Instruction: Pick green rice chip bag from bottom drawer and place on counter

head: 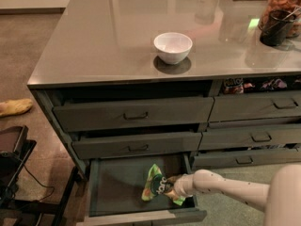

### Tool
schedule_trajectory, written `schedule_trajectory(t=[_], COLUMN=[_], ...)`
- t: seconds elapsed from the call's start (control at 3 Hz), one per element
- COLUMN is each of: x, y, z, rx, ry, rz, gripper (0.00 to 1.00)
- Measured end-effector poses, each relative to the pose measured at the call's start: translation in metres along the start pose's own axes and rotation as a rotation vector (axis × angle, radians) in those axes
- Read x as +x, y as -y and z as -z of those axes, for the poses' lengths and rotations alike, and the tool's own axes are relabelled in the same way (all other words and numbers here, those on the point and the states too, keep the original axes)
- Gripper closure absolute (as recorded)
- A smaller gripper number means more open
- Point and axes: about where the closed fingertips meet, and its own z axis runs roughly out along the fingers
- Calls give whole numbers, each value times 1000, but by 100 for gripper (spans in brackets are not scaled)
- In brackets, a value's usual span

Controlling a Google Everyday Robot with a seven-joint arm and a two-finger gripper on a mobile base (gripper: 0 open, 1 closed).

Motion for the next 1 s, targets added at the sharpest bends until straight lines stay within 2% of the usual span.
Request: schedule_trajectory(t=[0.33,0.67,1.0], x=[-20,-23,-23], y=[-12,-14,-14], z=[59,70,69], rx=[-80,-106,-104], ry=[-13,-27,-26], rz=[107,128,127], gripper=[100,100,100])
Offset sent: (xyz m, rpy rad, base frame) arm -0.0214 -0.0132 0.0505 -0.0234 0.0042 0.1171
